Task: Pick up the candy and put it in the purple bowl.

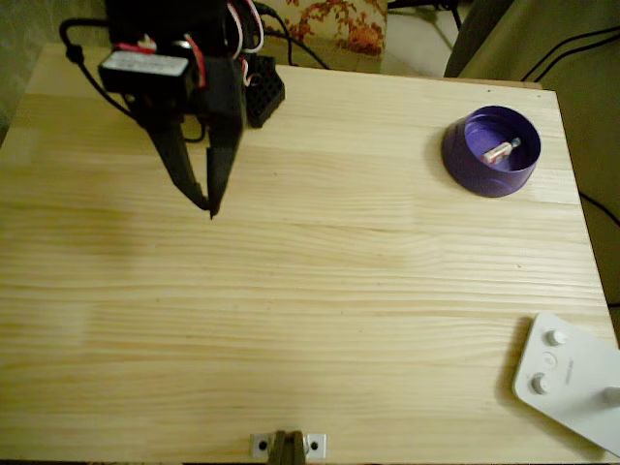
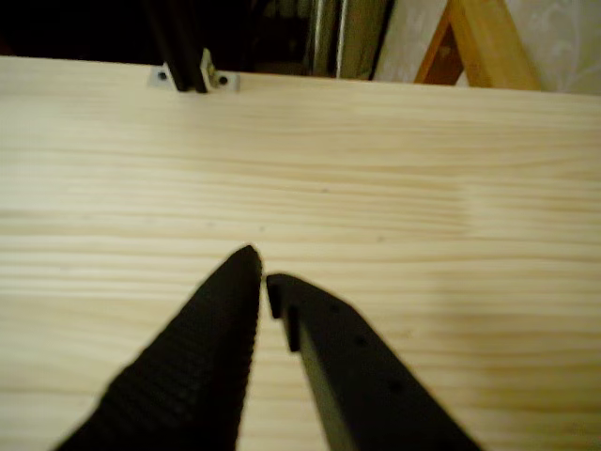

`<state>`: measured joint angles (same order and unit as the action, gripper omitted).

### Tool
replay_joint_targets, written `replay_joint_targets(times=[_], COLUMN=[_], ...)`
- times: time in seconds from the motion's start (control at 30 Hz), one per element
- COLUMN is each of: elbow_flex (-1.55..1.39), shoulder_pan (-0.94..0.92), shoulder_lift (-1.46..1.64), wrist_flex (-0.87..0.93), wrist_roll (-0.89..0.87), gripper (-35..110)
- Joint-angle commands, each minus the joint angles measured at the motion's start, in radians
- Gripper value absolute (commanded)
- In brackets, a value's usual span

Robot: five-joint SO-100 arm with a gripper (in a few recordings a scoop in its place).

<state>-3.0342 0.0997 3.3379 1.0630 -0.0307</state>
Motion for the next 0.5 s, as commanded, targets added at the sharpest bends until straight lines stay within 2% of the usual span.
replay_joint_targets(times=[0.0, 0.47], elbow_flex=[-0.04, -0.081], shoulder_pan=[-0.008, -0.009], shoulder_lift=[0.054, 0.115], wrist_flex=[-0.008, 0.012], wrist_roll=[-0.005, -0.005], gripper=[0, 0])
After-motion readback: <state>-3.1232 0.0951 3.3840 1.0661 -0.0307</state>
